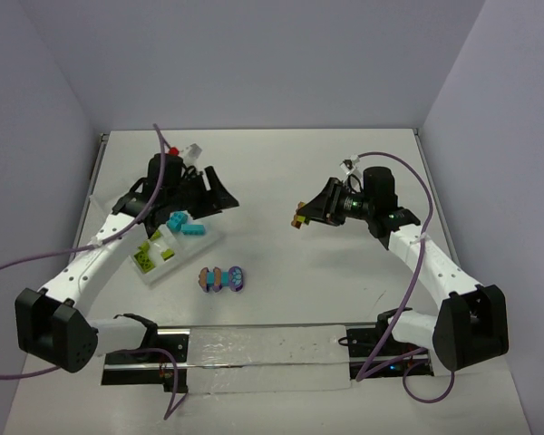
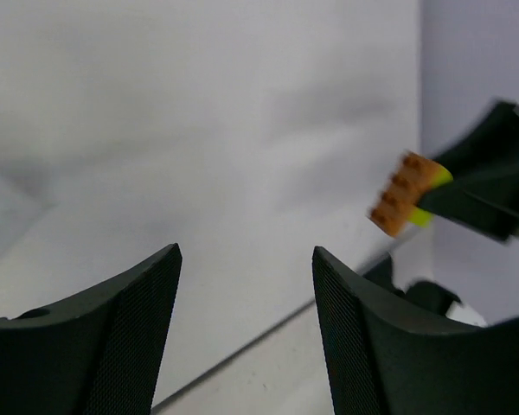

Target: Sort the legos into containers by color

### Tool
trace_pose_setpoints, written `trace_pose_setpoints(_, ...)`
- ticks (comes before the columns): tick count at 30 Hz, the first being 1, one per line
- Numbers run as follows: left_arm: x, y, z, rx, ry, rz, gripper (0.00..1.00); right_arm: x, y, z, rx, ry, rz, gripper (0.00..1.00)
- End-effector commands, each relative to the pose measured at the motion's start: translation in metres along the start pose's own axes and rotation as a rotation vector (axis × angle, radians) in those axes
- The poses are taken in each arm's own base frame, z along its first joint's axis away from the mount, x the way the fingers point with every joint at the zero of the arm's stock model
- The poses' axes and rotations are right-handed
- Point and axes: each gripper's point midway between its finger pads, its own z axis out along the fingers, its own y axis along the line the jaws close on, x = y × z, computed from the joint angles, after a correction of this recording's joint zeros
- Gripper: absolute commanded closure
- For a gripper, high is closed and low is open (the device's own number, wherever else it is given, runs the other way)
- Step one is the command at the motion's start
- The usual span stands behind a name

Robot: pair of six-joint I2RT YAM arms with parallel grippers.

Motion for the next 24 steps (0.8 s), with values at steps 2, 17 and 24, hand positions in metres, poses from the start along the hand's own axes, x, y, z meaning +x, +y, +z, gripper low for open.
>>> trace_pose_setpoints(2,0.018,-0.104,-0.006,0.503,0.108,0.152,0.32,-0.021,0.046,-0.002,-0.185,-0.012,-0.050,1.00)
trace_pose_setpoints(17,0.041,-0.141,0.003,0.730,0.202,0.147,0.38,-0.020,0.083,-0.005,-0.377,0.033,-0.027,1.00)
trace_pose_setpoints(24,0.043,-0.146,0.004,0.765,0.217,0.135,0.38,-0.021,0.091,-0.006,-0.408,0.032,-0.035,1.00)
